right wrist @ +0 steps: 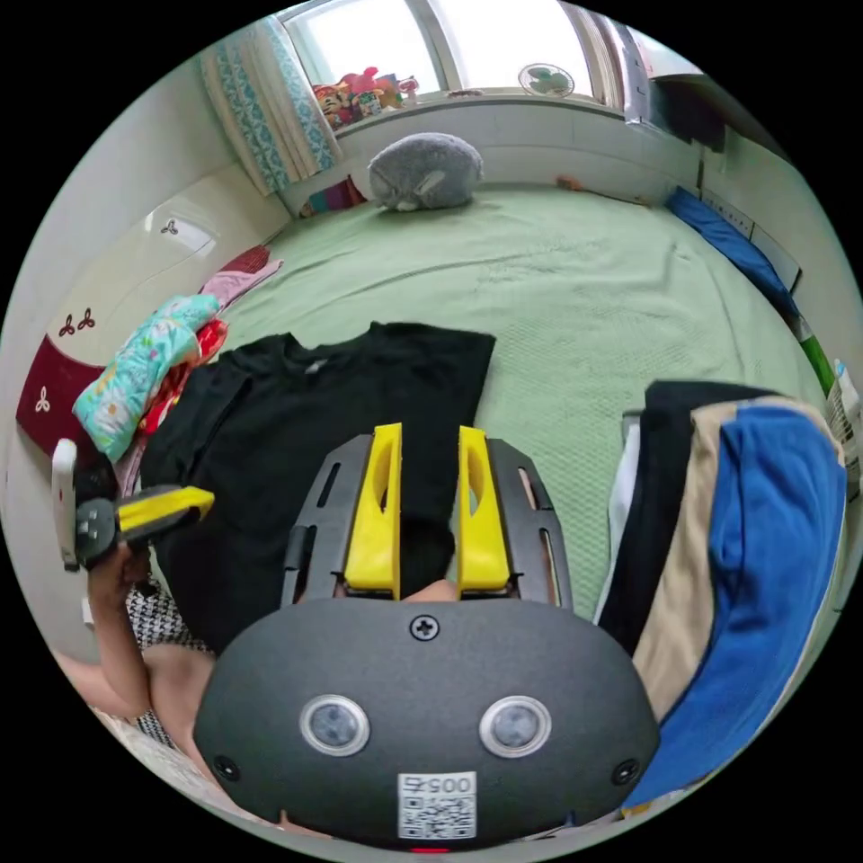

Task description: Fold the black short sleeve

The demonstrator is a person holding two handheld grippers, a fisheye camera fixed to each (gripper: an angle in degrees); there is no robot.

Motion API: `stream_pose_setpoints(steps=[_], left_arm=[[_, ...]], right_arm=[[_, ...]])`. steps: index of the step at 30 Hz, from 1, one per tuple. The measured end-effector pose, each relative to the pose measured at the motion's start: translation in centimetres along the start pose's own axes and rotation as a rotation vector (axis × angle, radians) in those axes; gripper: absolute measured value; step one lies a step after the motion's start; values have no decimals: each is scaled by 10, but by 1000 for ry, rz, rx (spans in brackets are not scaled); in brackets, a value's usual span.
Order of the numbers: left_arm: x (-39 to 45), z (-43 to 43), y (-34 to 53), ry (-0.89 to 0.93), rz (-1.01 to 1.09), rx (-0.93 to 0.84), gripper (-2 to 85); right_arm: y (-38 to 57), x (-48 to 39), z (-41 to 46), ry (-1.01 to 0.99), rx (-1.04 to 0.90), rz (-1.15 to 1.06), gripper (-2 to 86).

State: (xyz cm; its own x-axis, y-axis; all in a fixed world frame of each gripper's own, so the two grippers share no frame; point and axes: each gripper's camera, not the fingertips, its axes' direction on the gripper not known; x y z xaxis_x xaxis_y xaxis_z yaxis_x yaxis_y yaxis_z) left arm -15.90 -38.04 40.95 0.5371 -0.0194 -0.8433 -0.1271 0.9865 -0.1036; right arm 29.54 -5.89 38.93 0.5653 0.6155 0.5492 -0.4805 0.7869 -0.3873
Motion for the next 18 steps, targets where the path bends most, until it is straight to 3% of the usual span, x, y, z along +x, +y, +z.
stream_pose_setpoints(steps=[9,14,18], left_arm=[[10,4,2,-12,21,-10,-5],[13,6,-1,-19,24,-10,-5],[14,8,-1,-12,20,-10,-5]], right_arm=[[65,-16,42,79,-82,-40,62],[75,-43,74,136,-92,-87,9],[87,-79,97,387,-144,-244,-12]])
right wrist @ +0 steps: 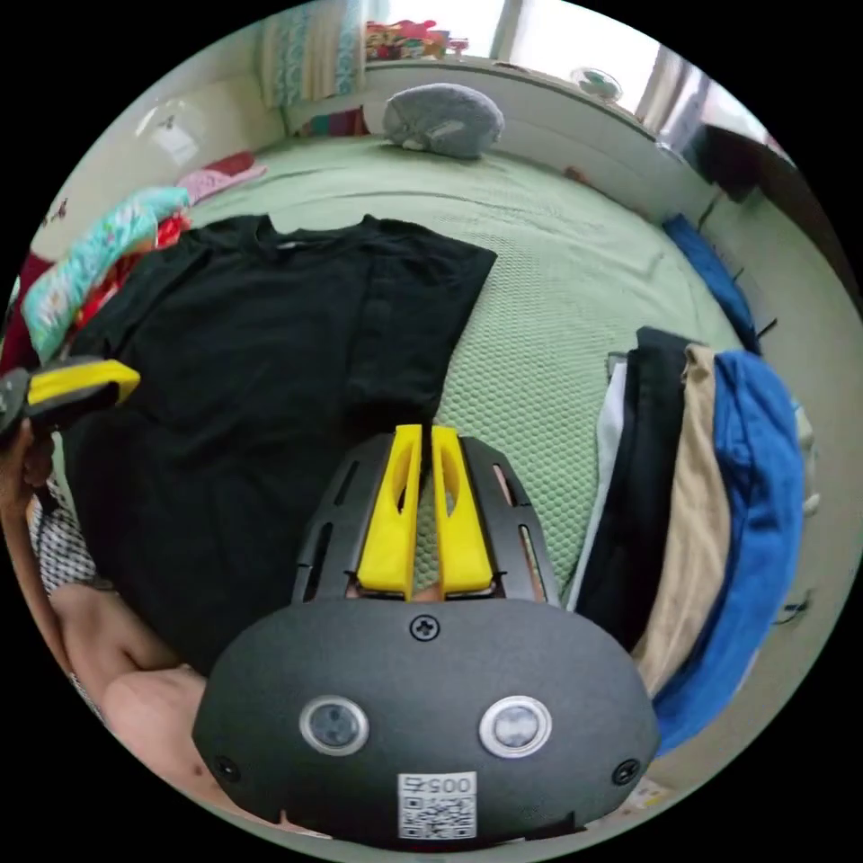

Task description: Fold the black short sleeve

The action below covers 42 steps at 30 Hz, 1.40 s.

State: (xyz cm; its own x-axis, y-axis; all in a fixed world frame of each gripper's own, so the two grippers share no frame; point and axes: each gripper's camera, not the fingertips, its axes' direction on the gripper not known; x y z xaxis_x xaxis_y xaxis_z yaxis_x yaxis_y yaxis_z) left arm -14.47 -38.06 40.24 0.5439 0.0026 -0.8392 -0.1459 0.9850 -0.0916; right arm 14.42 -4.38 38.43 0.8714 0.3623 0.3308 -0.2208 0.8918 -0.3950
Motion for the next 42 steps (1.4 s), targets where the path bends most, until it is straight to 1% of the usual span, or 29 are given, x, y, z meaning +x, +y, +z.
stream_pose_setpoints(steps=[1,3,6,9,11,13,15,17,22,26,28,31,33,39,41,42], left_arm=[[0,1,0,-3,-1,-2,-5],[0,2,0,-9,-3,-4,-5],[0,3,1,-8,-4,-4,-5],[1,4,3,-3,-2,-3,-5],[2,5,4,-10,4,-4,-5],[2,6,5,-31,9,-3,-5],[1,7,5,-40,7,-2,-5],[-2,9,5,-30,-2,-3,-5],[-10,14,6,61,-35,1,-5],[-13,16,8,57,-48,5,-5],[-14,19,9,45,-48,3,-4],[-15,22,9,34,-46,-1,-4],[-15,25,9,34,-47,-3,-4],[-13,31,10,40,-44,-6,-4],[-12,32,10,35,-42,-6,-4],[-11,34,11,31,-41,-7,-4]], right_arm=[[1,-15,1,111,-16,-80,-13],[6,-32,3,215,-6,-157,-13],[11,-44,17,250,-39,-155,-10],[17,-49,32,199,-45,-103,9],[19,-48,27,152,-29,-67,39],[24,-40,13,59,-3,-12,75],[28,-40,-1,22,47,-1,87],[31,-48,-12,14,96,-35,91],[35,-96,-4,-1,149,-254,102],[27,-104,21,13,87,-232,78],[25,-98,32,-6,57,-197,46],[25,-91,24,-29,98,-143,5],[26,-87,15,-51,135,-114,-4],[23,-93,5,-99,166,-117,-3],[20,-99,17,-90,118,-141,15],[18,-102,29,-109,58,-154,32]])
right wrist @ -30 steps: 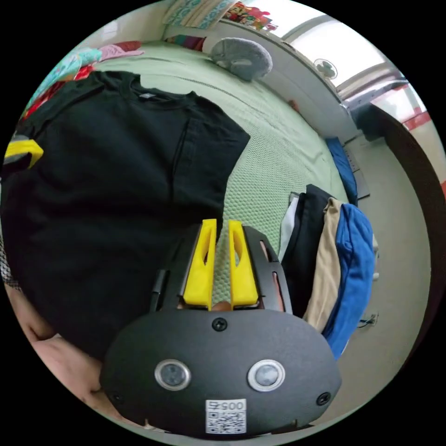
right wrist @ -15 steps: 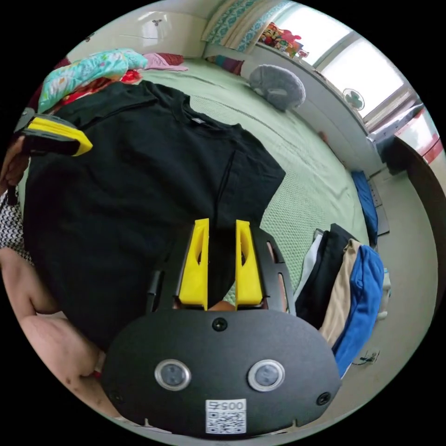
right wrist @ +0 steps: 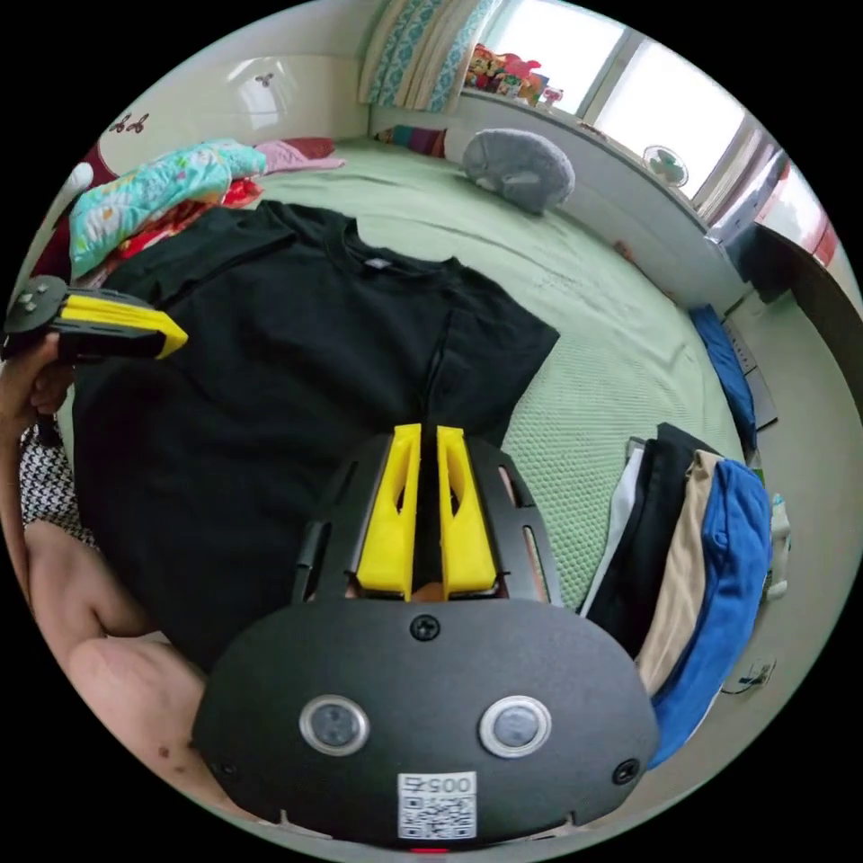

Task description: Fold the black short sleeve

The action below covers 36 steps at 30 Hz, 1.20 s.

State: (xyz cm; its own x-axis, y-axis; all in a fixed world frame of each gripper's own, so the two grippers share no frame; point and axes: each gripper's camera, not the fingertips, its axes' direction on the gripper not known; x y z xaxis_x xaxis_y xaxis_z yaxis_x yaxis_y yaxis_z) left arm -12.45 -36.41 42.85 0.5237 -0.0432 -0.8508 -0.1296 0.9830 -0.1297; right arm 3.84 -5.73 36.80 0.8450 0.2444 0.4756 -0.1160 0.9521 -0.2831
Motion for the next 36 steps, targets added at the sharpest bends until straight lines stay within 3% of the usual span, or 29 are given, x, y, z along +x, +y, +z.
stream_pose_setpoints(steps=[6,12,17,23,28,36], left_arm=[[0,6,0,-13,1,0,-4],[-4,16,-2,3,-18,-6,-4],[-4,21,-2,-12,-17,-6,-4],[-7,29,-5,-3,-25,-2,-4],[-12,37,-5,-3,-31,-3,-4],[-20,48,-3,12,-44,2,-4]], right_arm=[[-15,14,-13,-138,2,23,75],[-56,26,-26,-42,133,51,82],[-100,42,14,8,92,141,88],[-132,55,60,43,-24,197,65],[-131,61,50,42,31,222,2],[-140,68,23,-16,122,249,-9]])
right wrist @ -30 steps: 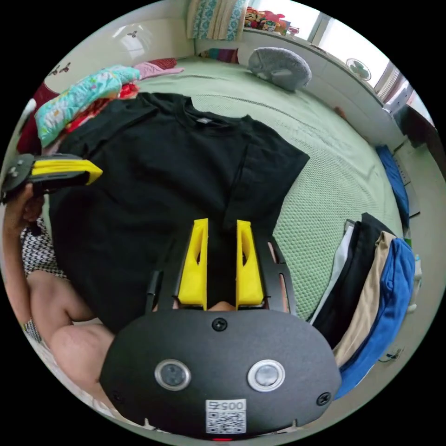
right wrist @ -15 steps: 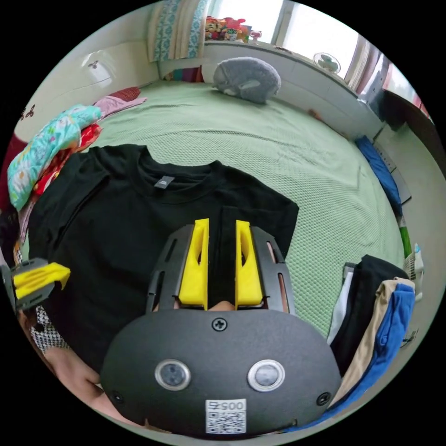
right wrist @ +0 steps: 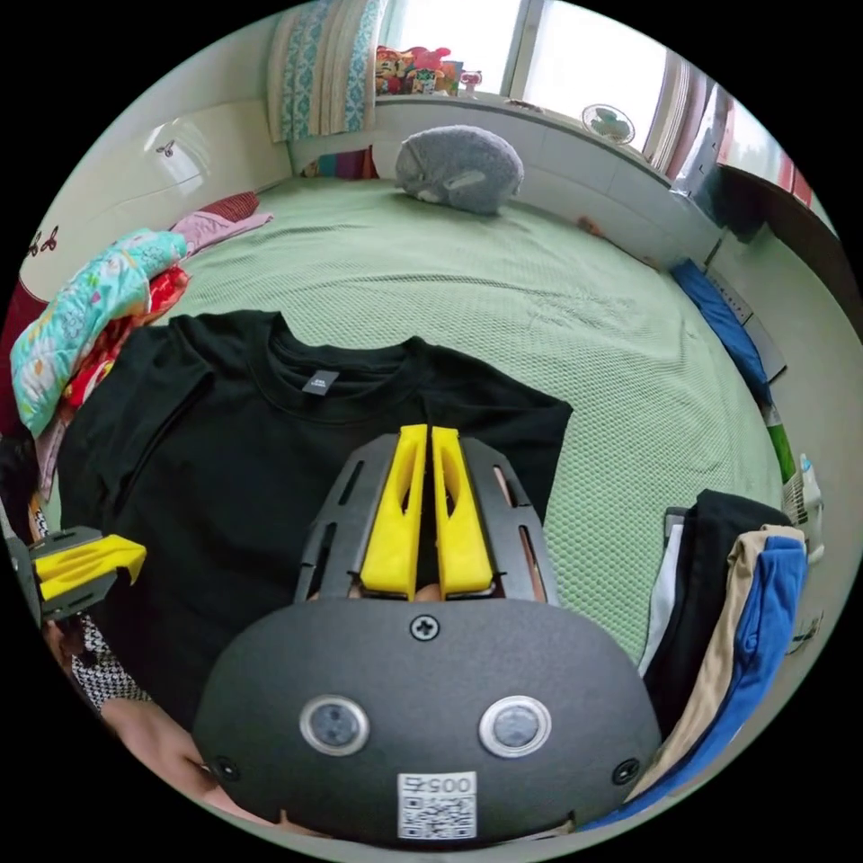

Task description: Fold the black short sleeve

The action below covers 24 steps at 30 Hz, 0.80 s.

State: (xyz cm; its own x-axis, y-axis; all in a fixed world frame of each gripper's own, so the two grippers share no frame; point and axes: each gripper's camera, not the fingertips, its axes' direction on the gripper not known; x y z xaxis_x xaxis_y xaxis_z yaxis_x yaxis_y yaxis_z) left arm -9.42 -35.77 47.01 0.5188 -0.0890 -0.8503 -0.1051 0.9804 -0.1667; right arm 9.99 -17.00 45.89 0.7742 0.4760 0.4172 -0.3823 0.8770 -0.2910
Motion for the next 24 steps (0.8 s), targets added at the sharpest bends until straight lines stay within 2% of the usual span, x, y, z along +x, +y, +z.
stream_pose_setpoints(steps=[2,5,9,11,14,16,22,24], left_arm=[[-1,3,0,-1,0,-1,-4],[-1,8,-1,-3,5,-1,-4],[-4,14,-1,-27,16,-2,-4],[-7,17,-2,-29,13,-2,-4],[-15,23,-2,-4,-2,-2,-4],[-20,27,-2,20,-12,0,-4],[-24,37,-1,33,-7,-2,-4],[-24,39,0,25,0,-3,-5]], right_arm=[[-6,-4,6,45,-6,-11,-7],[-11,-5,34,56,-133,-33,4],[-5,15,4,-136,10,80,9],[7,20,-18,-166,82,89,5],[29,26,-41,-40,97,75,-7],[46,33,-45,32,42,65,-9],[68,45,-12,141,-117,68,-12],[69,52,-3,115,-117,89,-12]])
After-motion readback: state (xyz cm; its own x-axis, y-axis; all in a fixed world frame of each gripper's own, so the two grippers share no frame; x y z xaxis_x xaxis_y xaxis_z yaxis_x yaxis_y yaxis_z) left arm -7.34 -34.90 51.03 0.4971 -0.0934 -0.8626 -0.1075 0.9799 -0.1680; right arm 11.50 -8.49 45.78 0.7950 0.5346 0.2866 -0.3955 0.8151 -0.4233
